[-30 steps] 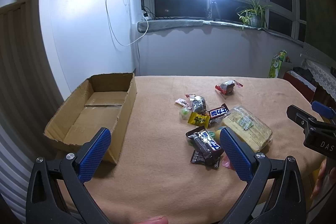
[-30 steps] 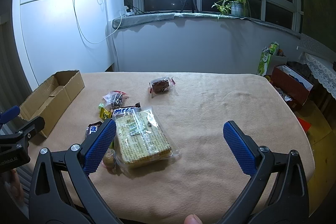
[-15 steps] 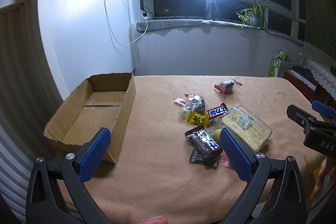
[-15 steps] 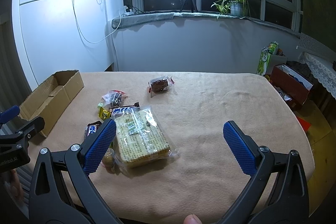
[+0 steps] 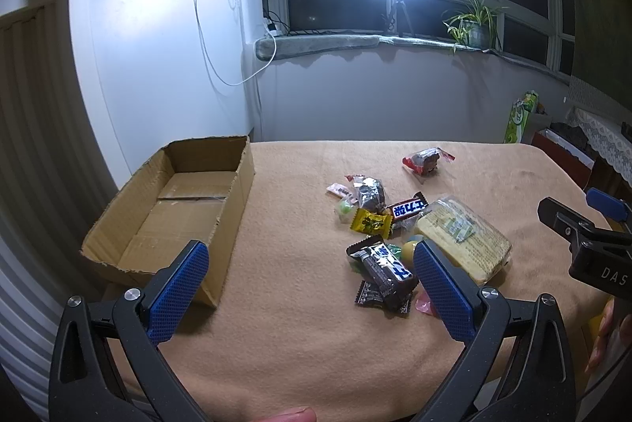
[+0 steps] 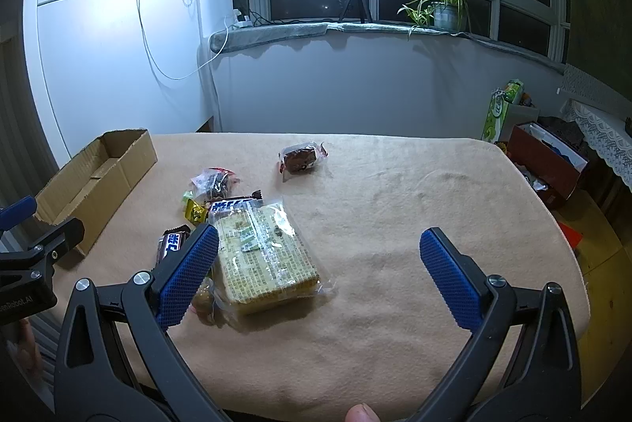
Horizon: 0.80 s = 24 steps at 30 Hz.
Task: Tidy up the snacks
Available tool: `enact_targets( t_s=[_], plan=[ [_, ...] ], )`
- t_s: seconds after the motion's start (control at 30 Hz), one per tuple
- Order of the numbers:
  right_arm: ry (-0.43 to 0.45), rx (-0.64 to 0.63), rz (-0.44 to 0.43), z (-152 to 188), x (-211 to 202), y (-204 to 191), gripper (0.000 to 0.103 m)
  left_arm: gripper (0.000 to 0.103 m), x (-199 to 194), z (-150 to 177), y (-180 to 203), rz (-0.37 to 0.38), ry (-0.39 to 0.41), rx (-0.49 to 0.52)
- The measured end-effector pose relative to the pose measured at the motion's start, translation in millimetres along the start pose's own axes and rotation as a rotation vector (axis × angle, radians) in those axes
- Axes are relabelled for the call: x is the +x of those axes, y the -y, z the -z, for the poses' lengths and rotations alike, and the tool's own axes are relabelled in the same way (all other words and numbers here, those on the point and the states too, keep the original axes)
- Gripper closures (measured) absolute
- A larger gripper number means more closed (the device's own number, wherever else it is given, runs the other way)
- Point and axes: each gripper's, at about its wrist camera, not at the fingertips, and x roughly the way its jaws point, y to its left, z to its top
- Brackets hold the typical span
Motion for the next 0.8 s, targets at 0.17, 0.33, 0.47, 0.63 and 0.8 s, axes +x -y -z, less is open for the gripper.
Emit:
enact_targets(
  t_s=[0.17, 0.33, 0.47, 0.63, 0.8],
  plan=[
    [-0.002, -0.001, 0.001, 2, 0, 1, 0.000, 0.000, 0, 0, 0, 0.000, -0.001, 0.001],
    [-0.007, -0.005, 0.005, 5, 0, 3, 0.000, 0.000, 1, 1, 4, 0.001, -0.007, 0.010],
    [-0.017, -0.016, 0.021, 7, 2, 4, 0.000, 0.000, 2, 2, 5, 0.002, -0.010, 0.014],
    [-0.032, -0.036, 0.037, 8, 5, 0, 0.000, 0.000, 9, 6, 8, 0.010, -0.032, 0.023],
    [-0.065, -0.045, 0.050, 18, 11, 4, 0.000, 0.000, 21, 19, 17, 0.019, -0.074, 0.047]
  ],
)
